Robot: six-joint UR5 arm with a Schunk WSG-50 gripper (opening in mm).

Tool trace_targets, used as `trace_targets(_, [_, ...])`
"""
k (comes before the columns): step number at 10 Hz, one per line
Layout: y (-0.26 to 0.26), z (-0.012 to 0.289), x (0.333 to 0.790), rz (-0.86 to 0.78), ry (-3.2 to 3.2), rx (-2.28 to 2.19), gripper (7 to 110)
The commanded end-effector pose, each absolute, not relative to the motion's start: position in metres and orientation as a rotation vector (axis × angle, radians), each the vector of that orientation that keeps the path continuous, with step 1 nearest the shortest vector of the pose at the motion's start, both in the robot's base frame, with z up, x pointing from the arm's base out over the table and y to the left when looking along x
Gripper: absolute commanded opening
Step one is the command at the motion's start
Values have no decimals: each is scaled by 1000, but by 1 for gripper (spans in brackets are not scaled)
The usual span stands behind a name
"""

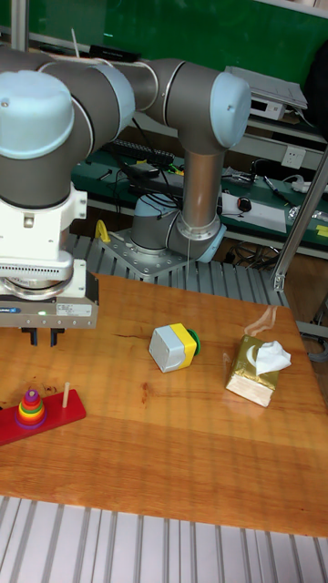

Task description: Take out one Hanoi block and throw it aside

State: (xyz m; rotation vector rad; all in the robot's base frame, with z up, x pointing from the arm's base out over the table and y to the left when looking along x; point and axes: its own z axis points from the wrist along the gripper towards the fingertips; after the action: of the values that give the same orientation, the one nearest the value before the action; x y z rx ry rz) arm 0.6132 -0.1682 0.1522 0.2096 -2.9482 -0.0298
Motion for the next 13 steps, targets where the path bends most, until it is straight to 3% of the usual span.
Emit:
trace_targets(1, [-165, 144, 636, -74, -3044, 150, 22])
trace_targets(4, [-169, 141, 659, -50, -3126, 78, 22])
trace_targets(13, [-175, 101, 649, -8, -3083, 176, 22])
